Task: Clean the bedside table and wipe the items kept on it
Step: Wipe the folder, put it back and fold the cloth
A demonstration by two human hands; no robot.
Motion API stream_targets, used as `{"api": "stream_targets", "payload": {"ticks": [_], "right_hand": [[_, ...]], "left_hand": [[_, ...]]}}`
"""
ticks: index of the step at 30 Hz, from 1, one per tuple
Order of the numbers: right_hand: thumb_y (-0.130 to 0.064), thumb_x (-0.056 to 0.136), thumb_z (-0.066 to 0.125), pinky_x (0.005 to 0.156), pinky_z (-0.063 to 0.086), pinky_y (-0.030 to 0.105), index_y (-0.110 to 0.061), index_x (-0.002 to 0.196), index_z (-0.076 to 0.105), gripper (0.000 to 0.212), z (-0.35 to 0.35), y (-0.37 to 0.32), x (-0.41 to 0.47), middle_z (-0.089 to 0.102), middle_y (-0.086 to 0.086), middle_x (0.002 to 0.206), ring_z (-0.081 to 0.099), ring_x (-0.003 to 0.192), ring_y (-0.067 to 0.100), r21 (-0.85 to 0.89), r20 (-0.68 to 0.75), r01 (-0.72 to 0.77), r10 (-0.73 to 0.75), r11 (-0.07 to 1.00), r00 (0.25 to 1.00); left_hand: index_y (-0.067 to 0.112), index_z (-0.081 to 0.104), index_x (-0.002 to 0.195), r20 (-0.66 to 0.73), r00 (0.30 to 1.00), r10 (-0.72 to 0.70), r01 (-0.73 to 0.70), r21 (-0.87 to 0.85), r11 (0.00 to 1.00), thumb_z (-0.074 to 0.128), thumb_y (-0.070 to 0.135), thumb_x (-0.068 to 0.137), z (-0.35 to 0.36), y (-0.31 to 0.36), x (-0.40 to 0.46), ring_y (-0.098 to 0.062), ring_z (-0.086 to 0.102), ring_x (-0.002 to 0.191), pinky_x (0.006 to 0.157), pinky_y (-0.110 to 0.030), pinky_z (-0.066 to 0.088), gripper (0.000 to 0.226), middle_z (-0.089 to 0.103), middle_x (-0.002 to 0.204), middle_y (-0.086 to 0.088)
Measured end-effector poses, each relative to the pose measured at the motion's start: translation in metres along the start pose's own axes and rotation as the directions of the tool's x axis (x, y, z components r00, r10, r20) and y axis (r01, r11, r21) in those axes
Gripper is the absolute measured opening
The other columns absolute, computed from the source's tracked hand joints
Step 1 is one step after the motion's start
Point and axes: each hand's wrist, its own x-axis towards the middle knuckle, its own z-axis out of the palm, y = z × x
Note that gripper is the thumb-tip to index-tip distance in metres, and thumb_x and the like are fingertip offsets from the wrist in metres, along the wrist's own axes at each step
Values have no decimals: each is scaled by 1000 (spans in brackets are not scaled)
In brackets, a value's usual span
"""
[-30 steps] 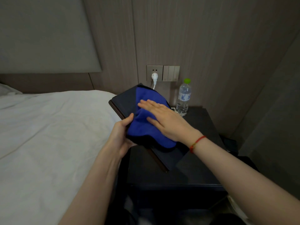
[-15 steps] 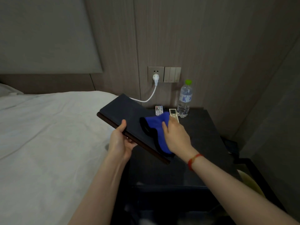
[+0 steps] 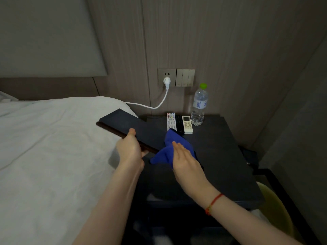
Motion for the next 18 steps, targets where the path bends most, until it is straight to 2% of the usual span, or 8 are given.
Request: {"api": "stream_targets", "payload": {"ticks": [2, 4, 6, 8, 10, 13, 15, 18], "right_hand": [[-3, 71, 72, 82, 50, 21, -21, 118, 59, 52, -2, 6, 8, 66, 6, 114, 64, 98, 12, 242, -6, 55, -55, 969, 998], [-3, 81, 60, 71, 42, 11, -42, 103, 55, 45, -4, 14, 17, 65, -12, 93, 60, 85, 3, 532, 3, -85, 98, 842, 995], [-8, 84, 59, 68, 43, 18, -32, 94, 61, 26, 2, 24, 29, 62, -10, 79, 64, 82, 8, 687, 49, -316, 393, 654, 918], [-12, 85, 61, 68, 43, 26, -18, 78, 60, 10, 12, 35, 39, 62, -3, 75, 65, 87, 25, 764, 181, -489, 587, 421, 789], [-11, 85, 62, 71, 45, 29, -19, 71, 57, 17, 20, 43, 44, 61, -3, 75, 64, 88, 26, 841, 323, -527, 671, 120, 668], [-10, 87, 61, 71, 50, 31, -18, 82, 58, 9, 23, 48, 47, 64, 1, 83, 63, 84, 21, 821, 535, -516, 642, -244, 549], [-9, 87, 60, 67, 51, 30, -14, 89, 59, 5, 29, 48, 46, 64, 3, 85, 63, 81, 19, 788, 597, -525, 611, -323, 520], [-13, 89, 58, 79, 51, 35, -11, 99, 60, 11, 39, 46, 49, 64, 6, 93, 62, 89, 22, 753, 625, -586, 602, -298, 496]], "left_hand": [[7, 55, 97, 102, 995, 10, -27, 166, 986, 54, 21, 92, 3, 4, 5, -29, 63, 85, 67, -35, 54, 15, 60, 93, -13], [8, 57, 98, 264, 961, -76, -9, 309, 951, 59, 24, 89, 6, 10, 10, -22, 62, 79, 66, -27, 54, 19, 57, 96, -9], [5, 54, 117, 289, 953, -95, -25, 384, 923, 61, 21, 87, 7, 9, 19, -18, 62, 83, 74, -22, 50, 35, 57, 101, -7], [1, 52, 120, 231, 973, -28, -78, 434, 897, 60, 13, 88, 4, 2, 25, -8, 63, 65, 53, -8, 47, 34, 65, 85, -11], [-5, 53, 121, 207, 976, -67, -56, 538, 841, 58, 15, 90, -4, -12, 29, -6, 60, 51, 34, -9, 38, 38, 68, 83, -23], [3, 57, 120, 233, 932, -278, 83, 609, 789, 57, 37, 89, -10, -33, 39, -15, 61, 83, 45, -12, 44, 45, 66, 106, -7], [3, 63, 108, 287, 892, -349, 163, 517, 841, 60, 34, 88, -8, -38, 43, -15, 68, 77, 54, -15, 50, 36, 72, 92, -4], [-4, 65, 97, 317, 890, -328, 174, 427, 887, 64, 16, 85, -4, -44, 49, -13, 70, 58, 49, -19, 53, 23, 73, 75, -8]]}}
